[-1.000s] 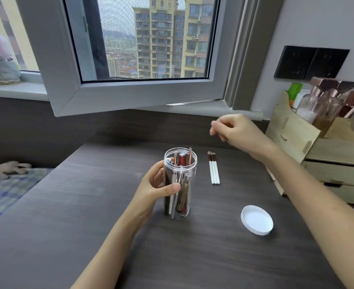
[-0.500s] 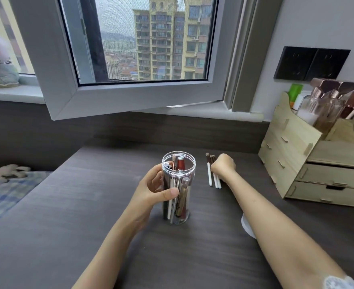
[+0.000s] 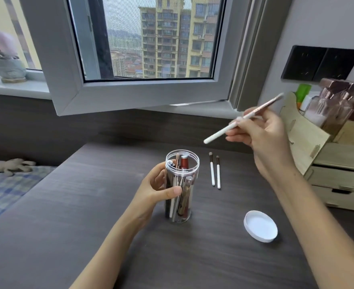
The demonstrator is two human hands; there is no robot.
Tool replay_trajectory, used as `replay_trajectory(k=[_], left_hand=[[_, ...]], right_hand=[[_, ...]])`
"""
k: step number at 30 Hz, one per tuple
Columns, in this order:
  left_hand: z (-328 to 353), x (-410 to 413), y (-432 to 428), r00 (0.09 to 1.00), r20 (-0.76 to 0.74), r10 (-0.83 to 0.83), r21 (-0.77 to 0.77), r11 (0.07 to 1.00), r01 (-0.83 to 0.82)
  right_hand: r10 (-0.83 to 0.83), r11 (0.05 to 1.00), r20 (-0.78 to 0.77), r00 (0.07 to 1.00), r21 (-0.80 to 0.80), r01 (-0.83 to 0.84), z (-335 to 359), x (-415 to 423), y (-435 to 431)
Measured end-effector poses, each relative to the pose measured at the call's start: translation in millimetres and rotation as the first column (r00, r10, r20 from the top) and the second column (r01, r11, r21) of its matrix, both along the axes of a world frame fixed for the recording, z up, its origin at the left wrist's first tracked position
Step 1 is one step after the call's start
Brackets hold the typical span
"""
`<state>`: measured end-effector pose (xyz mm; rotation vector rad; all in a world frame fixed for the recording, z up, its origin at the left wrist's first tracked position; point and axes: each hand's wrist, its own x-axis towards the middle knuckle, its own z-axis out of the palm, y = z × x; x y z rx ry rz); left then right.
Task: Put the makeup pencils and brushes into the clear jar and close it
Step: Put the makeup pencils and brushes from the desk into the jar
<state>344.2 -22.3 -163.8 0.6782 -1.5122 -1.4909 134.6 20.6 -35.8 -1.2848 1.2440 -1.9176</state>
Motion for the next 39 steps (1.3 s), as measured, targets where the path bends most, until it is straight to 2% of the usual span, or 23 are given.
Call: replay_trajectory(k=[2, 4, 5, 7, 8, 9, 10, 12, 14, 16, 18, 20, 22, 25, 32, 36, 38, 39], left_hand=[[-1, 0, -1, 1.000, -0.011, 0.001, 0.008, 1.000, -0.001], [-1, 0, -1, 1.000, -0.017, 0.000, 0.007, 1.000, 0.001], [-1, 0, -1, 1.000, -0.018, -0.002, 0.004, 1.000, 0.002], [0, 0, -1, 1.000, -0.014, -0.007, -0.004, 1.000, 0.007], [0, 0, -1, 1.000, -0.012, -0.008, -0.006, 1.000, 0.008], [0, 0, -1, 1.000, -0.012, -0.007, -0.007, 1.000, 0.007], [0, 0, -1, 1.000, -0.012, -0.008, -0.008, 1.000, 0.008], [0, 0, -1, 1.000, -0.013, -0.011, -0.011, 1.000, 0.011], [0, 0, -1, 1.000, -0.013, -0.008, -0.010, 1.000, 0.008], [-1, 0, -1, 1.000, -0.013, -0.007, -0.010, 1.000, 0.007], [-1, 1, -1, 1.000, -0.009, -0.014, -0.012, 1.000, 0.014], [-1, 1, -1, 1.000, -0.008, -0.016, -0.013, 1.000, 0.016], [0, 1, 0, 1.000, -0.011, -0.014, -0.012, 1.000, 0.014], [1, 1, 0, 1.000, -0.011, -0.015, -0.014, 1.000, 0.015], [2, 2, 1, 1.000, -0.007, -0.018, -0.009, 1.000, 0.018], [2, 2, 1, 1.000, 0.003, -0.017, -0.005, 1.000, 0.017], [3, 2, 2, 1.000, 0.001, -0.015, -0.005, 1.000, 0.015], [3, 2, 2, 1.000, -0.003, -0.014, -0.005, 1.000, 0.013]], right_hand=[[0.077, 0.993, -0.206, 0.976, -0.068, -0.092, 14, 21, 21], [0.074, 0.996, -0.456, 0.887, -0.017, -0.092, 14, 36, 26], [0.038, 0.999, -0.593, 0.804, 0.011, -0.039, 11, 40, 23], [-0.066, 0.993, -0.839, 0.540, -0.001, 0.120, 4, 43, 17], [-0.078, 0.987, -0.905, 0.418, -0.010, 0.163, 0, 43, 13], [-0.044, 0.984, -0.936, 0.349, 0.019, 0.176, -4, 43, 9], [0.018, 0.982, -0.941, 0.338, 0.080, 0.170, -7, 43, 7], [0.137, 0.972, -0.895, 0.424, 0.204, 0.117, -9, 43, 3], [0.176, 0.968, -0.829, 0.532, 0.242, 0.058, -5, 44, 0], [0.155, 0.971, -0.750, 0.643, 0.234, 0.039, -3, 41, -4], [0.035, 0.968, -0.661, 0.749, 0.210, 0.140, -8, 28, -18], [-0.106, 0.909, -0.675, 0.730, 0.231, 0.346, -24, 7, -35], [-0.094, 0.809, -0.729, 0.678, 0.342, 0.479, -51, -14, -53], [-0.004, 0.658, -0.753, 0.658, 0.493, 0.569, -92, -29, -75], [0.107, 0.437, -0.807, 0.581, 0.563, 0.701, -117, -25, -102], [0.146, 0.440, -0.820, 0.554, 0.555, 0.706, -115, -29, -101], [0.043, 0.492, -0.790, 0.611, 0.549, 0.675, -103, -36, -93], [-0.060, 0.557, -0.753, 0.656, 0.520, 0.648, -93, -39, -88]])
